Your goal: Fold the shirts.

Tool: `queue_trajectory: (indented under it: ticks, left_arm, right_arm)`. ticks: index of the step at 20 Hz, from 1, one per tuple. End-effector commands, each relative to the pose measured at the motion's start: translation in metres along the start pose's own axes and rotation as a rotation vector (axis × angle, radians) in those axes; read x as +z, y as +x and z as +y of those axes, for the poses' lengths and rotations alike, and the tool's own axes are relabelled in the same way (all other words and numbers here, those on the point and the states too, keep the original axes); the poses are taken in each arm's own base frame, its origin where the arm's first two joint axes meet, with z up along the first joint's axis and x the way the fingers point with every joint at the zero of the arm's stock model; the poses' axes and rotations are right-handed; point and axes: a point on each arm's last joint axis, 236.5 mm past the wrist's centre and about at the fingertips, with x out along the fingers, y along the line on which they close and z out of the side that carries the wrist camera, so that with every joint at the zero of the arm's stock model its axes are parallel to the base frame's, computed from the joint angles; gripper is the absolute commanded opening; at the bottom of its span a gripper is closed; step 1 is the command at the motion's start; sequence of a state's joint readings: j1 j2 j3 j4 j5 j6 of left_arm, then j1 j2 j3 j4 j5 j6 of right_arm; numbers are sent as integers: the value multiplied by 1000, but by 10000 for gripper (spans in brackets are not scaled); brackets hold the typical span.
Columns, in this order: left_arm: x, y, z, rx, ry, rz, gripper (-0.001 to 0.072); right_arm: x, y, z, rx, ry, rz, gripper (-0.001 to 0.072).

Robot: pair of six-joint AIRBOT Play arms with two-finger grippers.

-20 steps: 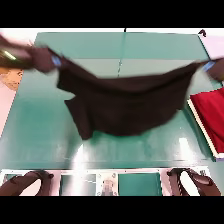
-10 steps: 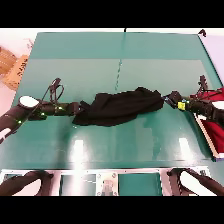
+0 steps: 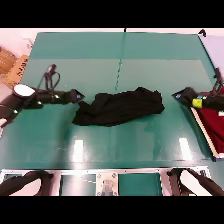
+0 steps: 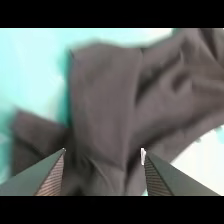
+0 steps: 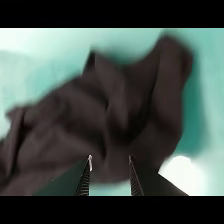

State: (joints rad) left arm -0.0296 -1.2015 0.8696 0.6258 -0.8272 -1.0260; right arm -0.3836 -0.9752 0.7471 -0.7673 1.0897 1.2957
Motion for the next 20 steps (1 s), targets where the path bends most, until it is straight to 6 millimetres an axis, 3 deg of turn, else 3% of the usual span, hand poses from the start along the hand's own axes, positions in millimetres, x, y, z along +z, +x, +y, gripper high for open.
queue_trajectory:
  ticks: [1, 4, 7, 9, 13, 17, 18, 19, 20]
  left_arm:
    - [43, -30, 23, 64, -29, -90, 556]
    - [44, -46, 46, 80, -78, -88, 556]
    - [43, -53, 56, 92, -79, -84, 556]
    - [41, -53, 59, 104, -69, -73, 556]
    - [38, -53, 59, 107, -57, -64, 556]
    - [33, -53, 57, 100, -35, -38, 556]
    - [32, -53, 57, 98, -35, -35, 556]
    - [32, -53, 57, 99, -34, -34, 556]
    - [32, -53, 57, 99, -34, -35, 556]
  right_arm:
    - [-91, 31, 10, 26, 66, 200, 294]
    - [-150, 80, 24, 50, 93, 239, 294]
    - [-181, 115, 48, 68, 85, 245, 295]
    - [-197, 138, 61, 58, 87, 279, 385]
    - [-212, 176, 86, 47, 59, 367, 385]
    - [-204, 197, 104, 60, 46, 378, 385]
    - [-202, 199, 107, 65, 43, 374, 364]
    - [-200, 199, 109, 69, 37, 369, 263]
    - [-199, 199, 110, 71, 29, 367, 102]
